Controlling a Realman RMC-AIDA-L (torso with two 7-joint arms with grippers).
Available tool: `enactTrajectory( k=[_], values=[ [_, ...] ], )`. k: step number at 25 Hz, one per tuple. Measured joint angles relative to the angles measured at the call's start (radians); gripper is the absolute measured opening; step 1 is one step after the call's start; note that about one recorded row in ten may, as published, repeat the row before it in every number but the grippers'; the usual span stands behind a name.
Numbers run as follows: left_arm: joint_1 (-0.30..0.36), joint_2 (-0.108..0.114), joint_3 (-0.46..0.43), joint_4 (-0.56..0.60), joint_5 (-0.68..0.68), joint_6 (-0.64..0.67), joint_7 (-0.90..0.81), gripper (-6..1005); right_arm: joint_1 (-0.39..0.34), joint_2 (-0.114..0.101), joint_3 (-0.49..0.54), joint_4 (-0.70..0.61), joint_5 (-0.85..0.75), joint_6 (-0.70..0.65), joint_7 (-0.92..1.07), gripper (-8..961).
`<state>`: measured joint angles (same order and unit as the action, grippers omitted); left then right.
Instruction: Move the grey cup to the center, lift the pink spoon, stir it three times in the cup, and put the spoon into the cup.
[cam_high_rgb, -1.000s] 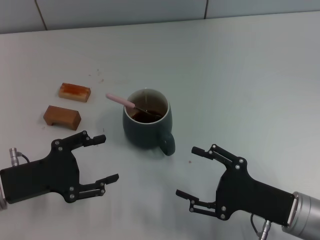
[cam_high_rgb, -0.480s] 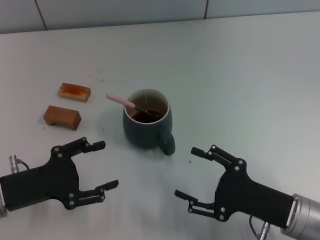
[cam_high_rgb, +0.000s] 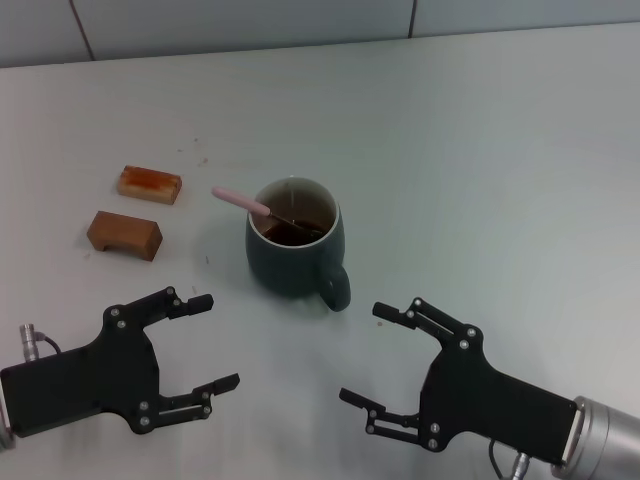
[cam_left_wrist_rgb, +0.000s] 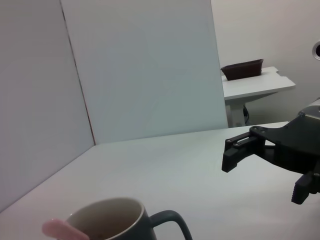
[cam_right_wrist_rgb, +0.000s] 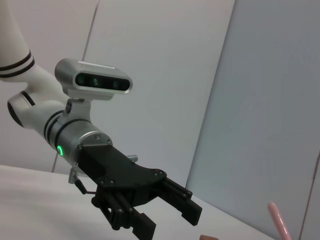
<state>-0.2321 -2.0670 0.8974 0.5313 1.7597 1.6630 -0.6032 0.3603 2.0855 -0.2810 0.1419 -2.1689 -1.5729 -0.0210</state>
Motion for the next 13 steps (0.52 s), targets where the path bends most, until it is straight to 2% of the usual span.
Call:
enactTrajectory(
  k=[13],
  values=[
    [0.007, 0.001, 0.000, -0.001, 0.001, 0.008, 0.000, 802, -0.005, -0.001, -0.003, 0.004, -0.001, 0.001, -0.006, 832]
  ],
)
